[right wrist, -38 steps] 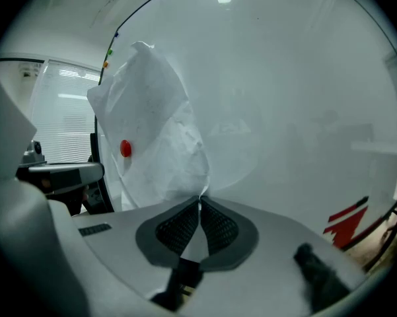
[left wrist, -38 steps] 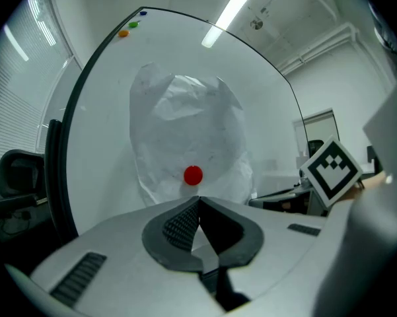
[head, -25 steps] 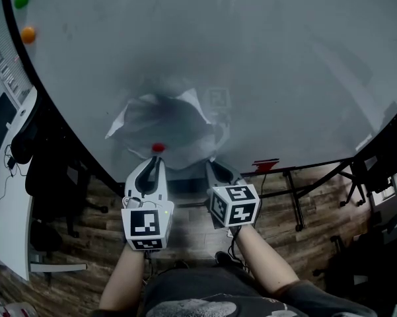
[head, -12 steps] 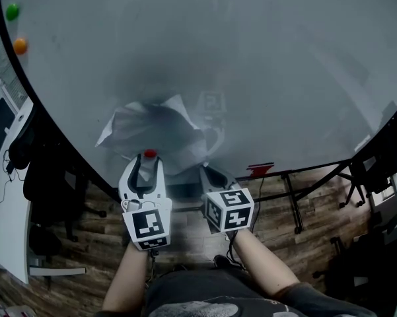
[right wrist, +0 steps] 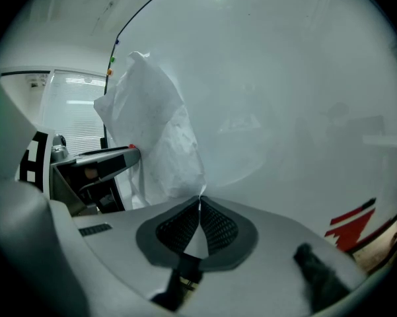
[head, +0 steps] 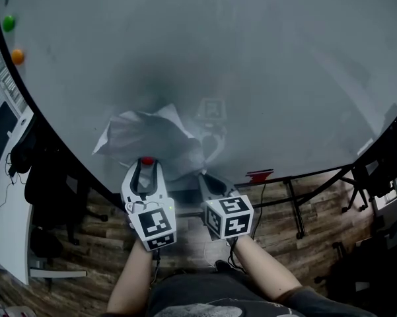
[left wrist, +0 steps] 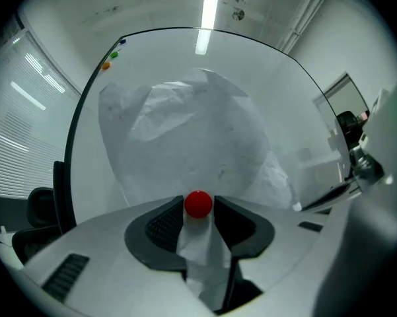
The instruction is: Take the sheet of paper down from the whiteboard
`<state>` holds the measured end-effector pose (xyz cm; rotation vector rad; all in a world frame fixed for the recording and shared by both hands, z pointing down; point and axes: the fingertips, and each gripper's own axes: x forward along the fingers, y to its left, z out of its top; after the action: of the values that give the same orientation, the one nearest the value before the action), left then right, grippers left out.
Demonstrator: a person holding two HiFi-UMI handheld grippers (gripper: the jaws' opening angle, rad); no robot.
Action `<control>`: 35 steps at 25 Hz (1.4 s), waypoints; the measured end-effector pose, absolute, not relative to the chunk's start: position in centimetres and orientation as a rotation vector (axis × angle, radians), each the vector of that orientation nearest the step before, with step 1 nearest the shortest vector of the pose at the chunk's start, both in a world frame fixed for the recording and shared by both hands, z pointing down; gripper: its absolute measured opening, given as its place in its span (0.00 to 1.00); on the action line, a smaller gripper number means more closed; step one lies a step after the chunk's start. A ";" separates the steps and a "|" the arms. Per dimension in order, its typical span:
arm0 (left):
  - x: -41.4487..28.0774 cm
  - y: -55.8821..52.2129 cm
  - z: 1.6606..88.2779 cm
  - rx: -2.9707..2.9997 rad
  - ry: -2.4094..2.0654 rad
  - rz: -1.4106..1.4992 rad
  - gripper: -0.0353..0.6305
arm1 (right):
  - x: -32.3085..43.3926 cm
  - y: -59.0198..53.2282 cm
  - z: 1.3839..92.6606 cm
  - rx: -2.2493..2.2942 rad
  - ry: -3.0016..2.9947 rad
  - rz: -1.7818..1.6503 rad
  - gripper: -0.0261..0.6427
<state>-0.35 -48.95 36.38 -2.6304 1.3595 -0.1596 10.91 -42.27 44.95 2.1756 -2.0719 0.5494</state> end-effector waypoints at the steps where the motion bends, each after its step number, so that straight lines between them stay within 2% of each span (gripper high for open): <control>1: -0.4 -49.1 36.4 -2.625 1.371 -0.160 0.27 | 10.9 -42.3 45.0 2.174 -2.075 0.550 0.08; 19: -0.7 -48.6 36.8 -2.684 1.382 -0.156 0.24 | 11.8 -42.5 44.2 2.131 -2.173 0.524 0.07; 35: -7.6 -39.8 41.1 -2.550 1.776 -0.283 0.24 | 9.5 -40.2 45.2 1.784 -2.391 0.536 0.07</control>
<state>-7.59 -39.76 41.05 -2.5503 1.7760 -0.2835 9.46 -40.15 45.16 1.7841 -2.3905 0.5358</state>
